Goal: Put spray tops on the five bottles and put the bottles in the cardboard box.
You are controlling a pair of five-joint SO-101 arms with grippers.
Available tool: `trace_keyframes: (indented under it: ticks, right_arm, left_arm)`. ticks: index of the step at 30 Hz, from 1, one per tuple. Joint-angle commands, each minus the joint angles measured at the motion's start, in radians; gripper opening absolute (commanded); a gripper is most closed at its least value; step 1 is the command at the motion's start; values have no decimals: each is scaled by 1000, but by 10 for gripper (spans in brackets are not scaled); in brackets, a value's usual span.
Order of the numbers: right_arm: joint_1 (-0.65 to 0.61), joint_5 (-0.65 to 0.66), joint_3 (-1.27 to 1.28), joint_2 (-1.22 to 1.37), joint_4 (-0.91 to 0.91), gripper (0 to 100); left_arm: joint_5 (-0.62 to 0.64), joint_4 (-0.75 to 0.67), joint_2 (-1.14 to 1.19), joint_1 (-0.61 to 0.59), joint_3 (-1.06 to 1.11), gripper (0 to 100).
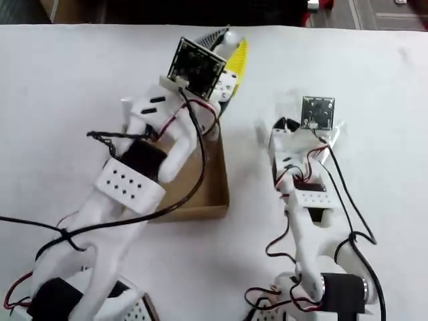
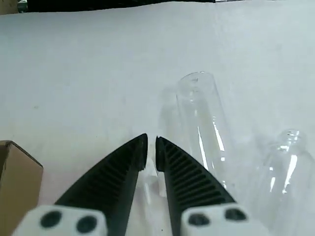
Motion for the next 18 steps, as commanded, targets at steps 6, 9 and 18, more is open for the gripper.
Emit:
trace_keyframes:
  ticks: [6,9,18]
  right_arm:
    - [7,14,-40,-5,-19,16]
    - [7,14,-40,-5,-19,16]
    - [7,14,-40,-5,-19,17]
  left_arm:
    - [-12,-14,-10,-31,-2,24]
    - [-11,-12,-10,-33,3,24]
    - [-6,-14,-12,-28,57,24]
